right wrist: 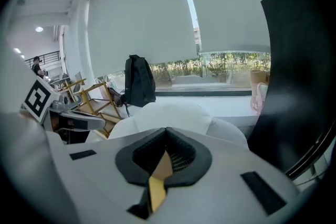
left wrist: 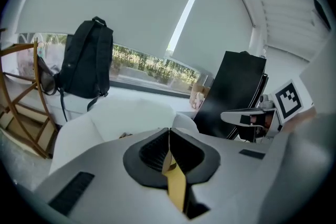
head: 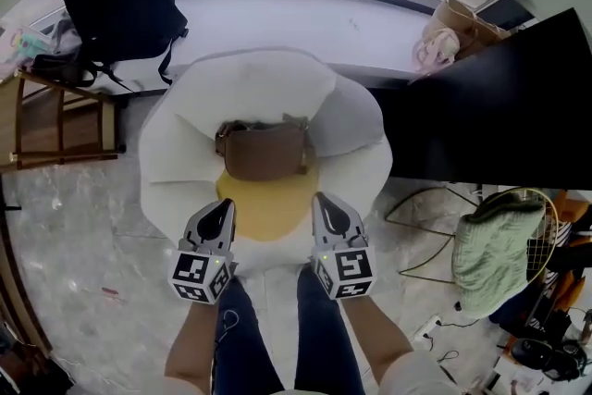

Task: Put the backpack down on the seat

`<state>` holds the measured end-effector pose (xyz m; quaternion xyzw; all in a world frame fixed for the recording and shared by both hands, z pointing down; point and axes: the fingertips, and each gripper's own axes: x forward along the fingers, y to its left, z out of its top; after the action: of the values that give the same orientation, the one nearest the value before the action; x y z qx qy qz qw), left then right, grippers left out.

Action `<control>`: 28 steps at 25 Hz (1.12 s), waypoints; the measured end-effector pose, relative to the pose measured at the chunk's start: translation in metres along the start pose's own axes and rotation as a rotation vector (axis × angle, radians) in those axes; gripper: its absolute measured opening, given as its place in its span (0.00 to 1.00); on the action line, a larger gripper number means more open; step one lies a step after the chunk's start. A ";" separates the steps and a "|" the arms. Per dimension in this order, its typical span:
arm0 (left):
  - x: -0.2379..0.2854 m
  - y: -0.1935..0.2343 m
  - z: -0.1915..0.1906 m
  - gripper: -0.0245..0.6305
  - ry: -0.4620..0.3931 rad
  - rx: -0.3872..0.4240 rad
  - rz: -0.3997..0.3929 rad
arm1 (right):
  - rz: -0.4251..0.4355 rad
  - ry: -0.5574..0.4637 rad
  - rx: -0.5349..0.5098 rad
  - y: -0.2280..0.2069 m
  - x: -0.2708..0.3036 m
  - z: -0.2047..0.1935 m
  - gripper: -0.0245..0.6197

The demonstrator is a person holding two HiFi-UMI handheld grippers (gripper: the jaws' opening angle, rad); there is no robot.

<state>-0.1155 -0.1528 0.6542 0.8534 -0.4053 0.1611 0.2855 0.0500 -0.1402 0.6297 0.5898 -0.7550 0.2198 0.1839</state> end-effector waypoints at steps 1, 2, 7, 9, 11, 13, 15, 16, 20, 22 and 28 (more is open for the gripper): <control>-0.006 -0.004 0.007 0.09 -0.007 0.000 0.000 | -0.001 -0.004 0.003 0.002 -0.007 0.005 0.08; -0.013 -0.008 0.015 0.09 -0.015 -0.001 -0.001 | -0.001 -0.008 0.011 0.004 -0.013 0.011 0.08; -0.047 -0.030 0.044 0.09 -0.043 0.005 -0.007 | 0.007 -0.036 0.031 0.010 -0.045 0.042 0.08; -0.058 -0.041 0.054 0.09 -0.053 0.010 -0.016 | 0.015 -0.050 0.016 0.013 -0.057 0.057 0.08; -0.068 -0.051 0.068 0.09 -0.063 0.019 -0.026 | 0.020 -0.063 0.014 0.014 -0.069 0.074 0.08; -0.076 -0.062 0.083 0.09 -0.072 0.025 -0.032 | 0.025 -0.077 0.023 0.014 -0.081 0.090 0.08; -0.085 -0.075 0.096 0.09 -0.076 0.038 -0.034 | 0.031 -0.092 0.028 0.015 -0.096 0.105 0.08; -0.089 -0.082 0.102 0.09 -0.079 0.050 -0.036 | 0.034 -0.100 0.028 0.016 -0.104 0.112 0.08; -0.109 -0.109 0.128 0.09 -0.097 0.080 -0.060 | 0.045 -0.121 0.021 0.024 -0.134 0.139 0.08; -0.119 -0.117 0.143 0.09 -0.108 0.105 -0.065 | 0.056 -0.140 0.012 0.029 -0.146 0.153 0.08; -0.149 -0.126 0.171 0.09 -0.148 0.137 -0.047 | 0.075 -0.177 -0.018 0.039 -0.178 0.183 0.08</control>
<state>-0.1011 -0.1053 0.3994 0.8898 -0.3931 0.1183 0.1994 0.0510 -0.0884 0.3761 0.5763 -0.7919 0.1669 0.1135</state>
